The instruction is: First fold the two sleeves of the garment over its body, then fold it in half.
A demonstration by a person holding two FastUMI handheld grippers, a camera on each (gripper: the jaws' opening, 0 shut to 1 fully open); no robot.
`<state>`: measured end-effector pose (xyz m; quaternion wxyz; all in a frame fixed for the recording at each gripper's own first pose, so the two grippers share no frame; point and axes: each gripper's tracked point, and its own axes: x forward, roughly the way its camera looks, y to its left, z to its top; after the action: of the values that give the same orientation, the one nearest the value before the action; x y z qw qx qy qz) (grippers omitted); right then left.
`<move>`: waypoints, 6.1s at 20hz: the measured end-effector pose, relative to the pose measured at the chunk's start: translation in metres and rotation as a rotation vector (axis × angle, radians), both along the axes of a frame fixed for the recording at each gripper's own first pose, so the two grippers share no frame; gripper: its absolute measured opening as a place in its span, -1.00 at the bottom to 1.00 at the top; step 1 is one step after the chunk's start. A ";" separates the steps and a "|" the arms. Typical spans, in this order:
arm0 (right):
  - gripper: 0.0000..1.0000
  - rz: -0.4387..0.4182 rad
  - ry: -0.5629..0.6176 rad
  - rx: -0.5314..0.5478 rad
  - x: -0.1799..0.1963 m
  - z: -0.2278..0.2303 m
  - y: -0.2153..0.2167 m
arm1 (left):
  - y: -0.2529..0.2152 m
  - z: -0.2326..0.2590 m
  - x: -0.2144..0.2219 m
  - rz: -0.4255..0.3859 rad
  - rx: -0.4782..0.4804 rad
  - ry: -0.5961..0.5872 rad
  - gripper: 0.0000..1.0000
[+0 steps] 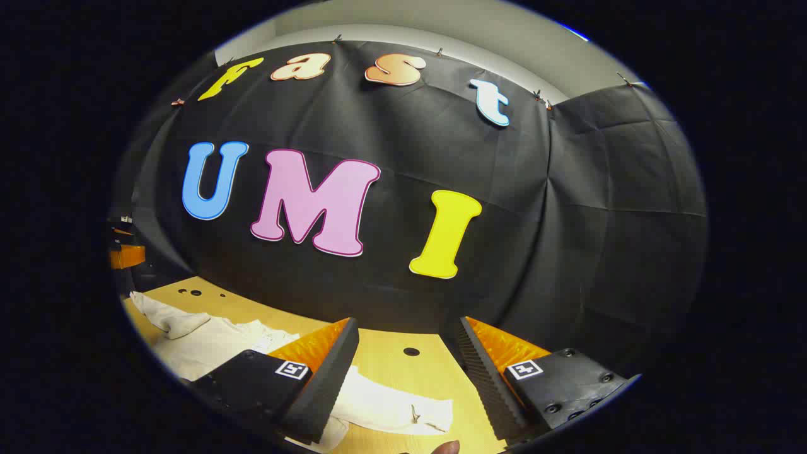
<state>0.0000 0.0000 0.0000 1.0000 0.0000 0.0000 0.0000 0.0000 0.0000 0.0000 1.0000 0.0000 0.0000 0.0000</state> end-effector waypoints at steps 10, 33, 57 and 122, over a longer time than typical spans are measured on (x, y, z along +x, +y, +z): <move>0.94 0.017 0.053 -0.001 0.002 -0.019 0.008 | -0.005 -0.016 -0.002 -0.010 0.024 0.034 0.92; 0.94 0.033 0.613 -0.006 0.041 -0.286 -0.041 | -0.029 -0.056 -0.028 0.070 0.072 0.192 0.90; -0.77 -0.002 0.818 0.204 0.053 -0.355 -0.020 | -0.006 -0.080 -0.042 0.132 0.079 0.254 0.96; 0.27 0.303 0.671 0.401 -0.033 -0.191 0.219 | 0.370 -0.286 0.065 0.497 0.082 0.598 0.96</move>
<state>-0.0332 0.2194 -0.1909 0.9134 0.1949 0.3257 0.1473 0.0645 0.3703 -0.2859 0.9246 0.0397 0.2913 0.2421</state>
